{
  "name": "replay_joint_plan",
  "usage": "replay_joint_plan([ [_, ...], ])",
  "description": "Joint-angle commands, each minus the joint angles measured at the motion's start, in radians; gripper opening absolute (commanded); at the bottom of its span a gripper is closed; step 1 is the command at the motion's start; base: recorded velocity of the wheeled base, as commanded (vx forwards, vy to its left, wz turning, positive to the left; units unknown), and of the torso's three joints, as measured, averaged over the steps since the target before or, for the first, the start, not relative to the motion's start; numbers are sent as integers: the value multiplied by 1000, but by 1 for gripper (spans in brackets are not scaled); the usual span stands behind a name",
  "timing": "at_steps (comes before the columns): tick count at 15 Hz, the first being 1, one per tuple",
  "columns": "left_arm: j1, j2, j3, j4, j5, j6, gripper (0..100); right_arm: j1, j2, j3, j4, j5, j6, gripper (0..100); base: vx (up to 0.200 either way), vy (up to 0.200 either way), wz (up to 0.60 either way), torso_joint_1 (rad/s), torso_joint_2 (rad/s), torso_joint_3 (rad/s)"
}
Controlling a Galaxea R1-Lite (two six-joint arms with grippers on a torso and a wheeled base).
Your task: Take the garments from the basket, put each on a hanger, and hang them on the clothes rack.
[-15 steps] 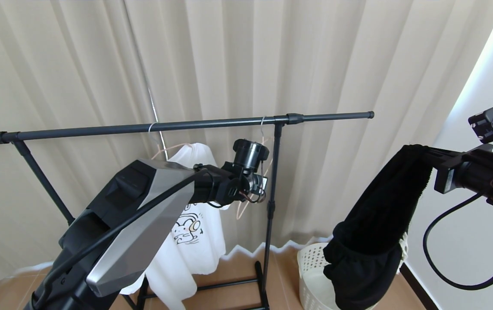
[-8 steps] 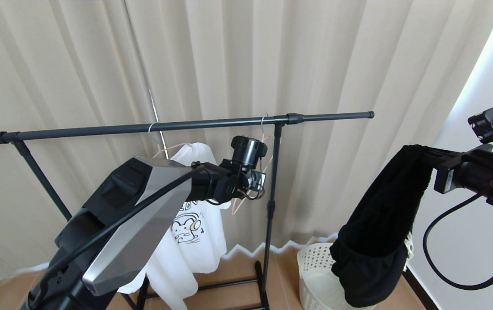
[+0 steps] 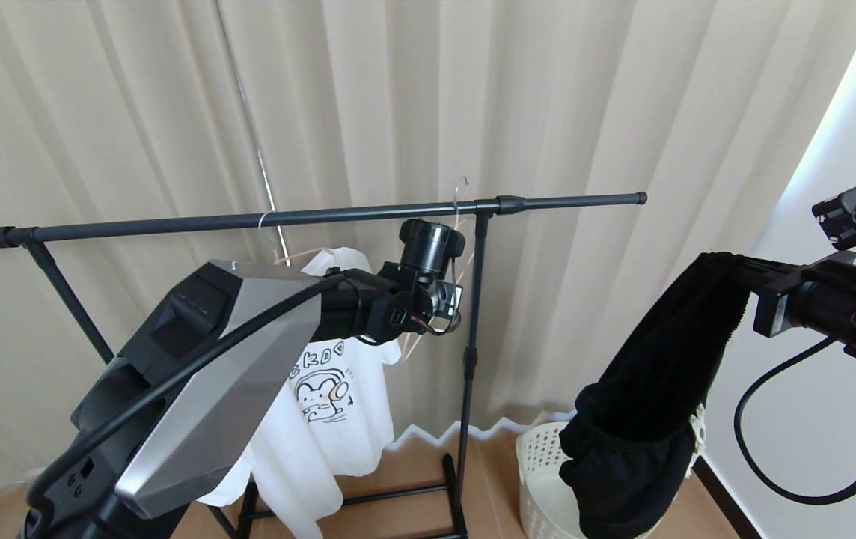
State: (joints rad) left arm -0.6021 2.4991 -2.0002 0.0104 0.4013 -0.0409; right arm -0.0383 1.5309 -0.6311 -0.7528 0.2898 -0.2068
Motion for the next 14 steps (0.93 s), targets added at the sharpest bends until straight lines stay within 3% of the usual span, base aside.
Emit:
replay_joint_plan([
  [1,-1,-13,0,0,5,-1,0,0,0,-1,0,2,0,0,0,0,0,0,0,0],
  [6,-1,-52,35,2,8,-7,0,0,0,-1,0,0,0,0,0,0,0,0,0,0],
  [14,-1,-167,210,-4,1,-31,0,0,0,-1,0,0,0,0,0,0,0,0,0,0],
])
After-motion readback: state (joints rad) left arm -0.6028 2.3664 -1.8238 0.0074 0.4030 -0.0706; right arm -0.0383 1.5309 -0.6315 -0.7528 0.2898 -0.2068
